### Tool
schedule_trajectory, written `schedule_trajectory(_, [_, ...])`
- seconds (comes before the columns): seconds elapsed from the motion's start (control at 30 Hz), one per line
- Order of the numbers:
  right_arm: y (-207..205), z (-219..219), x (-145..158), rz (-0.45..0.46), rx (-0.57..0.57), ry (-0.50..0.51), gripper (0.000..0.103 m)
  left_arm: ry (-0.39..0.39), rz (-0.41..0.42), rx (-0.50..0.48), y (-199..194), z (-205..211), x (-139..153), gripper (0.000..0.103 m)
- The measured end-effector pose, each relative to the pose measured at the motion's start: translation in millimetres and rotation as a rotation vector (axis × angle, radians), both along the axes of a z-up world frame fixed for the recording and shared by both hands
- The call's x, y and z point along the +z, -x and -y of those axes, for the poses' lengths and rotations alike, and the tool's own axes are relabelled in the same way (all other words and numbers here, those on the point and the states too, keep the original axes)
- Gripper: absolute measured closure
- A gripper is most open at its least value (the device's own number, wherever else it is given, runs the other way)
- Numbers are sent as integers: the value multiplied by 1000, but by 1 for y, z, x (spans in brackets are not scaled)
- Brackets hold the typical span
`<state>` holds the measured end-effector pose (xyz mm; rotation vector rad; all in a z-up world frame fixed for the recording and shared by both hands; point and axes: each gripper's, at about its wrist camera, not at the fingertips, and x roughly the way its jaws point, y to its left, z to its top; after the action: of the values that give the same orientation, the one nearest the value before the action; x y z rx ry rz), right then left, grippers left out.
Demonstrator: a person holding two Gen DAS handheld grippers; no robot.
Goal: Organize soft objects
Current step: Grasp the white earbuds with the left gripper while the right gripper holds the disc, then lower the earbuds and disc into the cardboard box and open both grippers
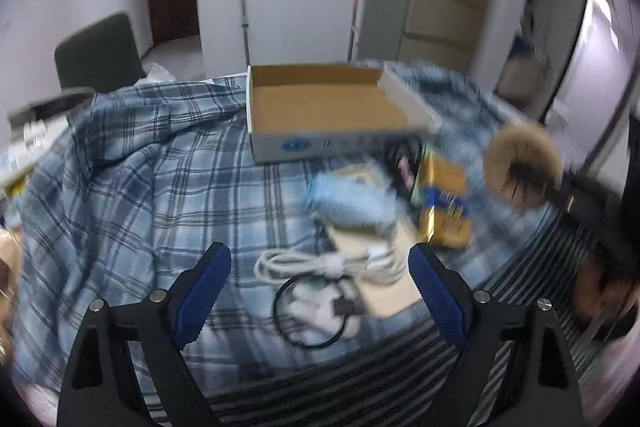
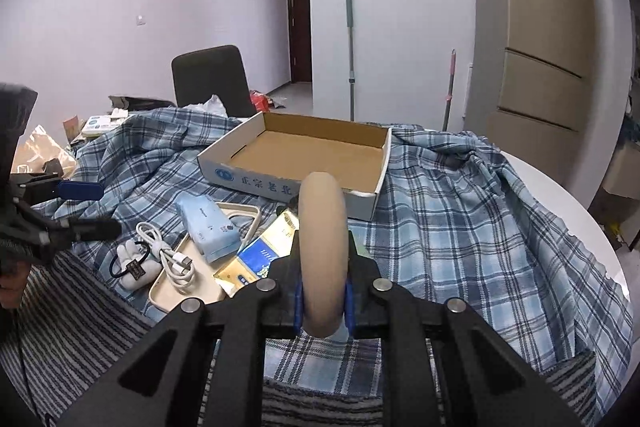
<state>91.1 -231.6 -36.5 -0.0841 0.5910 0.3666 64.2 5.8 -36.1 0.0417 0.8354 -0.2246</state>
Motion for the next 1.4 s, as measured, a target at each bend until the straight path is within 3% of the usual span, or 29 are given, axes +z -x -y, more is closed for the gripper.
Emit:
schedule_trajectory(0.1, [0, 0, -1, -2, 1, 1, 88, -26, -58, -43, 1, 7, -24, 28])
schedule_trajectory(0.3, [-1, 1, -1, -11, 3, -5, 88, -60, -122, -76, -3, 19, -45, 32])
schedule_trajectory(0.37, [-1, 1, -1, -11, 3, -5, 88, -53, -137, -68, -8, 16, -49, 49])
schedule_trajectory(0.5, [-1, -1, -2, -17, 10, -1, 88, -26, -200, -61, -15, 12, -60, 70])
schedule_trajectory(0.63, [-1, -1, -2, -17, 9, -1, 88, -1, -138, -53, -9, 9, -51, 73])
schedule_trajectory(0.73, [1, -1, -1, -4, 12, -4, 88, 35, -48, -57, 0, 3, -38, 73])
schedule_trajectory(0.9, [14, -2, 6, 69, 32, -17, 88, 53, 231, -53, 31, 3, -5, 73])
schedule_trajectory(1.0, [25, -4, 12, 129, 52, -19, 88, 47, 352, -28, 43, 3, 7, 73])
schedule_trajectory(1.2, [33, -2, 19, 184, 34, -36, 88, 96, 458, 29, 58, -9, 23, 73])
schedule_trajectory(1.4, [46, 1, 41, 284, -23, -52, 88, 82, 518, 21, 70, 0, 46, 73])
